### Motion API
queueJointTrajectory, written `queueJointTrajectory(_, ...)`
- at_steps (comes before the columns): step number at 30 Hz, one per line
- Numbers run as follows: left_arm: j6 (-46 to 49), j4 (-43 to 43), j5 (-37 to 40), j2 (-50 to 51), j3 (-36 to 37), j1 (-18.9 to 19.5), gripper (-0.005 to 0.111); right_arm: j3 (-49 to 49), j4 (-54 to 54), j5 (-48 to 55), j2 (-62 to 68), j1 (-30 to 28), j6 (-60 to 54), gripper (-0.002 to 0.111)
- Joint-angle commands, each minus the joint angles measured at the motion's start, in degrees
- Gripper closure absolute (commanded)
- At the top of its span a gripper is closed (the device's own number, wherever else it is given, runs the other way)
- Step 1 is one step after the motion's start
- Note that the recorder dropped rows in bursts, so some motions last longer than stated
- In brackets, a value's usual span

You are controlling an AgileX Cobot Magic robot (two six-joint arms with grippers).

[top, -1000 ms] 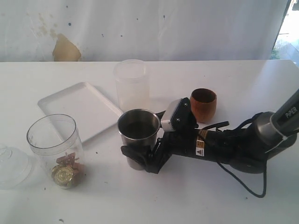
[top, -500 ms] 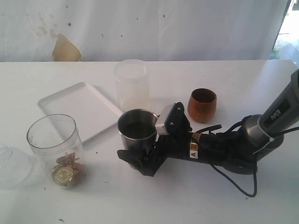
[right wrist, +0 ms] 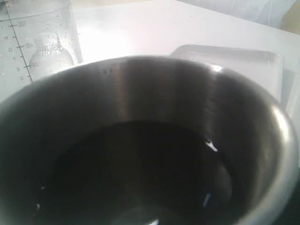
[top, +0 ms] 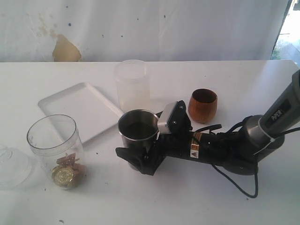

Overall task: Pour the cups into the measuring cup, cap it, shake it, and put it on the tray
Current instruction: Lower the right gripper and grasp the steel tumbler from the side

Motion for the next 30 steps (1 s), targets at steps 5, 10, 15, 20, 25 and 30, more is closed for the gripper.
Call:
queueJointTrajectory(5, -0.2, 0.0, -0.7, -0.3, 0.2, -0.3, 0.106, 0.0, 0.2, -1.0, -0.1, 0.1, -0.6, 0.005)
queueJointTrajectory(10, -0.2, 0.0, -0.7, -0.3, 0.2, -0.3, 0.106, 0.0, 0.5, -1.0, -0.1, 0.1, -0.6, 0.005)
queueJointTrajectory(15, -0.2, 0.0, -0.7, -0.3, 0.2, -0.3, 0.106, 0.0, 3.3, -1.0, -0.1, 0.1, -0.6, 0.008)
queueJointTrajectory(20, -0.2, 0.0, -0.7, -0.3, 0.2, -0.3, 0.106, 0.1, 2.2, -1.0, -0.1, 0.1, -0.6, 0.052)
queueJointTrajectory(25, -0.2, 0.0, -0.7, -0.3, 0.2, -0.3, 0.106, 0.1, -0.2, -1.0, -0.1, 0.1, -0.6, 0.107)
queueJointTrajectory(30, -0.2, 0.0, -0.7, -0.3, 0.2, -0.3, 0.106, 0.1, -0.5, -1.0, -0.1, 0.1, 0.8, 0.107)
